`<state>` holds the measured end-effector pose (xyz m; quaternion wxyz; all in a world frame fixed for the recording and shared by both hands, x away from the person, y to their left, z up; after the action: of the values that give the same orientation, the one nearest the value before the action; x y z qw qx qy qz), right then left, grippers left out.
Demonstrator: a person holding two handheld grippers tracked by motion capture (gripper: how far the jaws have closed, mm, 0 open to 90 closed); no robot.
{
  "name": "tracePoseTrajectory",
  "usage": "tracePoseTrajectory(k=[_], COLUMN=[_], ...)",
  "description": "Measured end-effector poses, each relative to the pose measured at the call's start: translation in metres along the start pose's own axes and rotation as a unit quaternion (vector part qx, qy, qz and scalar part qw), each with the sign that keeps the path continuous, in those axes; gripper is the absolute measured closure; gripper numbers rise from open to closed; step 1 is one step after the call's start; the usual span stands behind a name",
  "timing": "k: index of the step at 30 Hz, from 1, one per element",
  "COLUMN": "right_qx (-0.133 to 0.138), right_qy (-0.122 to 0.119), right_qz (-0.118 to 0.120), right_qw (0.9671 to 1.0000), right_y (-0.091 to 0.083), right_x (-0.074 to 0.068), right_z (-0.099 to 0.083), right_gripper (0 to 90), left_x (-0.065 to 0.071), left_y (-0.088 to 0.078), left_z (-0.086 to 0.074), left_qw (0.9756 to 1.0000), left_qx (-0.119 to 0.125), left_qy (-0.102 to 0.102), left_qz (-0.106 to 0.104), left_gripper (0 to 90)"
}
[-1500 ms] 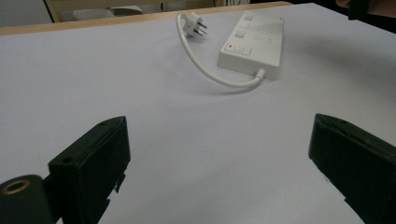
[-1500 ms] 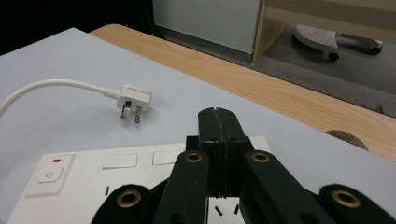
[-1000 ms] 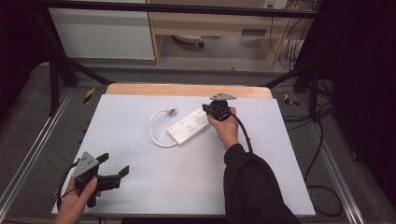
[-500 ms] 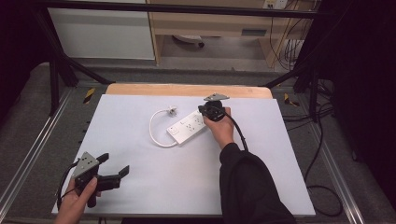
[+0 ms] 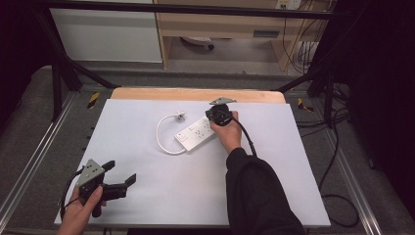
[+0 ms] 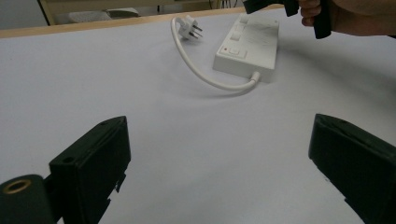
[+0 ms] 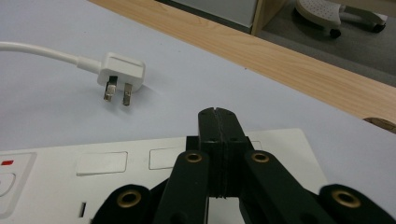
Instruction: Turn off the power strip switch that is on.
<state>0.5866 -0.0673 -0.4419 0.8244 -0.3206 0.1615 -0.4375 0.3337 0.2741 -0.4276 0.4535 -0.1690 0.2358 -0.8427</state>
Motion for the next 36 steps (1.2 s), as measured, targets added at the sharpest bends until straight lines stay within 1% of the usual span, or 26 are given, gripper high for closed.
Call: tracePoseTrajectory(k=[1,5,13,28,30,36], right_qx=[-0.001,-0.002,-0.007,-0.009,-0.008,-0.007], right_qy=[-0.001,0.000,0.000,-0.002,0.000,0.001], right_qz=[0.000,0.002,0.005,0.007,0.009,0.011], right_qw=[1.0000,1.0000,1.0000,0.9999,0.9999,0.9999], right_y=[0.002,0.006,0.011,0.014,0.015,0.015], right_x=[-0.001,-0.003,-0.006,-0.008,-0.009,-0.009], right_z=[-0.001,-0.002,-0.004,-0.005,-0.005,-0.006], right_gripper=[90.0,90.0,90.0,90.0,90.0,90.0], left_x=[0.000,0.000,0.000,0.000,0.000,0.000], left_y=[0.000,0.000,0.000,0.000,0.000,0.000], left_z=[0.000,0.000,0.000,0.000,0.000,0.000], left_qw=[1.0000,1.0000,1.0000,1.0000,1.0000,1.0000], left_qx=[0.000,-0.001,0.000,-0.001,-0.001,-0.002], left_qy=[0.001,0.002,0.003,0.002,0.000,0.001], left_qz=[0.003,0.000,0.002,0.002,-0.002,-0.002], left_gripper=[5.5,5.5,5.5,5.5,5.5,5.4])
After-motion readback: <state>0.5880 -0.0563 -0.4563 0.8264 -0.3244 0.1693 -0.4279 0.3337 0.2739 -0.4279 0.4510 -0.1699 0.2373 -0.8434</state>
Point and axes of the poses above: each handheld gripper's, and its own axes: y roughly forward along the jaws, z roughly out of its top, x roughly to its right, the point moved 3 cm from there along y, roughly forward along the jaws, and after that the axes turned 9 degrees about -x, right-handed, at the moved point
